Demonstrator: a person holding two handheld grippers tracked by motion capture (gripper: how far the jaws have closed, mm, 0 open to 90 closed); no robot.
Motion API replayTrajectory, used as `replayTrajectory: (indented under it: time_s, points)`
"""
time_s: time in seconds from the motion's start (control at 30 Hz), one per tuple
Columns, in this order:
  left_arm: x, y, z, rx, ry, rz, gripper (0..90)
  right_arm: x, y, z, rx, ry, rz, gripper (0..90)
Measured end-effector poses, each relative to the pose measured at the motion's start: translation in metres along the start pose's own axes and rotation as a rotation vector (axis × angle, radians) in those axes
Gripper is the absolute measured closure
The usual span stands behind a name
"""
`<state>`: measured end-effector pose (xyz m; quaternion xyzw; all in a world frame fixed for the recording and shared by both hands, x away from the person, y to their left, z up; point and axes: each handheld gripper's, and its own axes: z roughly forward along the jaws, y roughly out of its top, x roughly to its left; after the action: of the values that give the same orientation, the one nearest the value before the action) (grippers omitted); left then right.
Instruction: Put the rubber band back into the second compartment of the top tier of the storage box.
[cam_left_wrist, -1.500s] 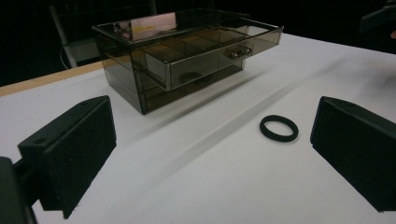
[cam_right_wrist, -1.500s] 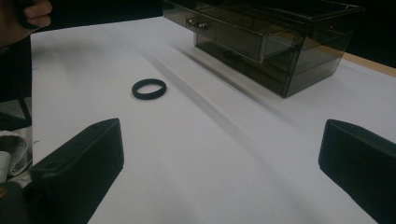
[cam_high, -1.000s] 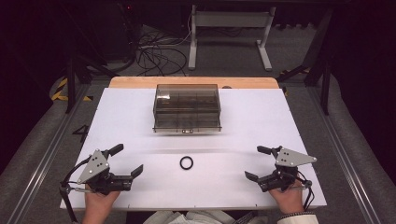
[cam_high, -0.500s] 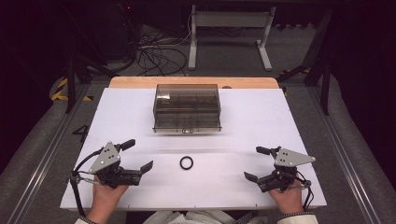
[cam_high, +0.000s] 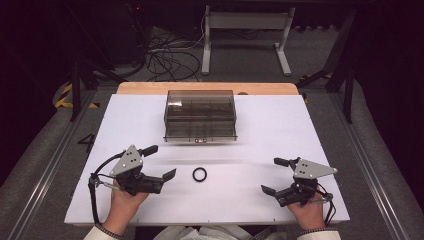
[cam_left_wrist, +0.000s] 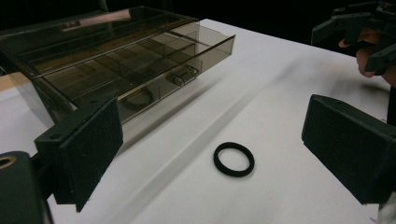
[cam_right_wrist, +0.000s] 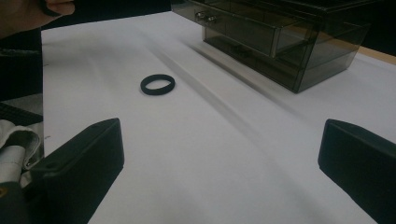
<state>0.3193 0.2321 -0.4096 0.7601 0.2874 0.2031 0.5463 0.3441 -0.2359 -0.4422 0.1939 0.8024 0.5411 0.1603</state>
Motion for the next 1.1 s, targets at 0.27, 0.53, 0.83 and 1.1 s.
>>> replayTrajectory:
  time_s: [0.27,0.53,0.83,1.1]
  points:
    - [0.0,0.004,0.008,0.019,0.004,0.012,8.0,0.0,0.0,0.001,0.003,0.004,-0.002,1.2]
    - [-0.001,0.008,0.017,0.047,-0.003,0.021,10.3,0.0,0.0,0.001,0.007,0.008,-0.002,1.3]
    - [-0.001,0.01,0.022,0.054,-0.015,0.023,13.8,0.0,-0.001,0.001,0.011,0.009,-0.001,1.3]
    - [-0.003,0.013,0.031,0.104,-0.083,0.052,21.1,0.0,-0.001,0.001,0.012,0.016,0.0,1.3]
